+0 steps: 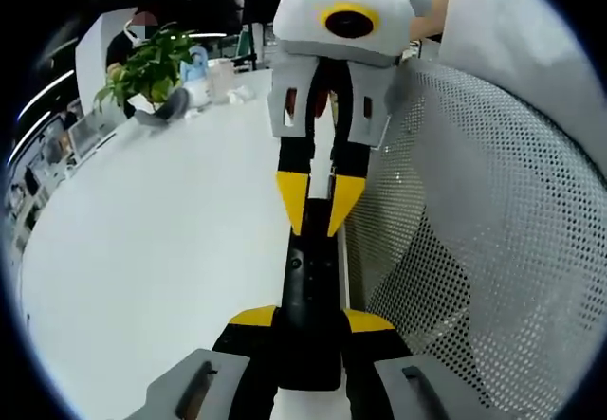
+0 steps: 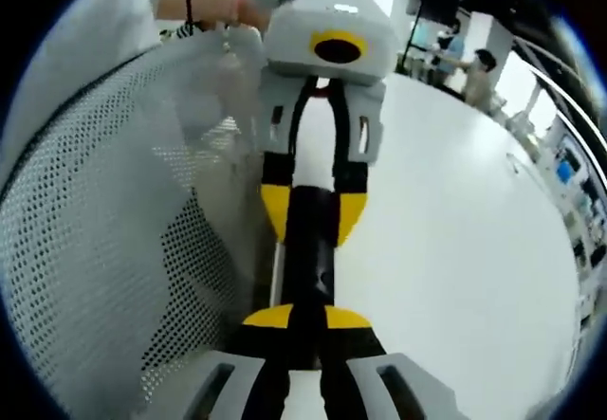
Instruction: Press the specified remote control buttons in sequence, fully releasing each button before pressing the next.
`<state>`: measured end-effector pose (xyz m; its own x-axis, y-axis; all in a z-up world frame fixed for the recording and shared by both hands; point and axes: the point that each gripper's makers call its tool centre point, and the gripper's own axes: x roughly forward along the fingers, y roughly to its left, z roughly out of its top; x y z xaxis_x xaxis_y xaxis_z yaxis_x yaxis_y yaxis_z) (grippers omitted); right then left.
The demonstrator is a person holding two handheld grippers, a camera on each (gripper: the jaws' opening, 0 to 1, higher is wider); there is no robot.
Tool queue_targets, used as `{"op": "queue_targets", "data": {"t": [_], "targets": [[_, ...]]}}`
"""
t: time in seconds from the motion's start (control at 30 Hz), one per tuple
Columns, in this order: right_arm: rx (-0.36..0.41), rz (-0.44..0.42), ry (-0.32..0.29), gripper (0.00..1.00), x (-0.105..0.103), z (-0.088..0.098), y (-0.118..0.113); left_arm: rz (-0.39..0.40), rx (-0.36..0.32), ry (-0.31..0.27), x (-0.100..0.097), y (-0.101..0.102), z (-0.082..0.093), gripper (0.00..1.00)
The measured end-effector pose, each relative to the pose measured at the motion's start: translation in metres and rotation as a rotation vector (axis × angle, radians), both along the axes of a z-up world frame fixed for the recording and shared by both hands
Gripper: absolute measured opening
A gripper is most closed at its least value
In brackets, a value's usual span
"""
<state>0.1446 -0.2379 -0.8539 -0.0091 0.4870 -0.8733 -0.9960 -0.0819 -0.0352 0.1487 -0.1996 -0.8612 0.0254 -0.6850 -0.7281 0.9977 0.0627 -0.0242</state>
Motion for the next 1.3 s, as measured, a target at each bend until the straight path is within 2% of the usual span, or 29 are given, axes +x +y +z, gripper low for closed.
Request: {"op": "queue_targets", "data": {"t": [0.1,0.13,0.27,0.33,0.37,0.43,0.47,0.53,0.6,0.7,0.83,0.9,1.03,1.2,1.3], "targets": [[-0.056,-0.004,0.031,0.07,0.002,0.0,0.001,0.004,-0.006,-0.001,0.0,0.0,0.0,0.25],[-0.078,-0.014,0.058,0.06,0.002,-0.001,0.001,0.004,-0.009,-0.002,0.0,0.0,0.0,0.25],[-0.096,-0.013,0.079,0.07,0.003,-0.001,0.001,0.008,-0.019,-0.001,0.0,0.0,0.0,0.25],[-0.07,-0.026,0.089,0.07,0.002,-0.001,0.0,0.01,-0.024,-0.001,0.0,0.0,0.0,0.25],[-0.026,-0.006,0.064,0.07,0.002,0.0,0.001,0.012,-0.028,0.0,0.0,0.0,0.0,0.25],[0.03,-0.021,0.032,0.07,0.001,0.001,0.0,0.014,-0.034,-0.001,0.0,0.0,0.0,0.25],[0.04,-0.049,0.034,0.07,0.001,0.001,-0.001,0.015,-0.039,-0.001,0.0,0.0,0.001,0.25],[0.06,-0.05,0.025,0.07,0.0,0.001,-0.002,0.019,-0.049,0.0,0.0,0.0,0.001,0.25],[0.083,-0.109,0.064,0.07,0.002,0.001,0.001,0.024,-0.059,-0.001,0.0,0.0,0.001,0.25],[0.116,-0.131,0.078,0.07,0.004,0.002,0.003,0.036,-0.079,-0.005,0.0,0.0,0.001,0.25],[0.124,-0.114,0.065,0.07,0.002,0.002,0.005,0.05,-0.106,-0.006,0.0,0.001,0.001,0.25],[0.114,-0.108,0.06,0.07,0.002,0.002,0.006,0.05,-0.107,-0.008,0.0,0.0,0.002,0.25],[0.046,-0.047,0.024,0.06,0.001,0.001,0.006,0.05,-0.115,-0.009,0.0,0.0,0.002,0.25],[-0.073,-0.017,0.025,0.05,0.001,-0.001,0.007,0.051,-0.122,-0.01,0.0,0.0,0.002,0.25],[-0.104,-0.041,0.046,0.05,0.002,-0.002,0.008,0.051,-0.126,-0.01,0.0,0.0,0.001,0.25]]}}
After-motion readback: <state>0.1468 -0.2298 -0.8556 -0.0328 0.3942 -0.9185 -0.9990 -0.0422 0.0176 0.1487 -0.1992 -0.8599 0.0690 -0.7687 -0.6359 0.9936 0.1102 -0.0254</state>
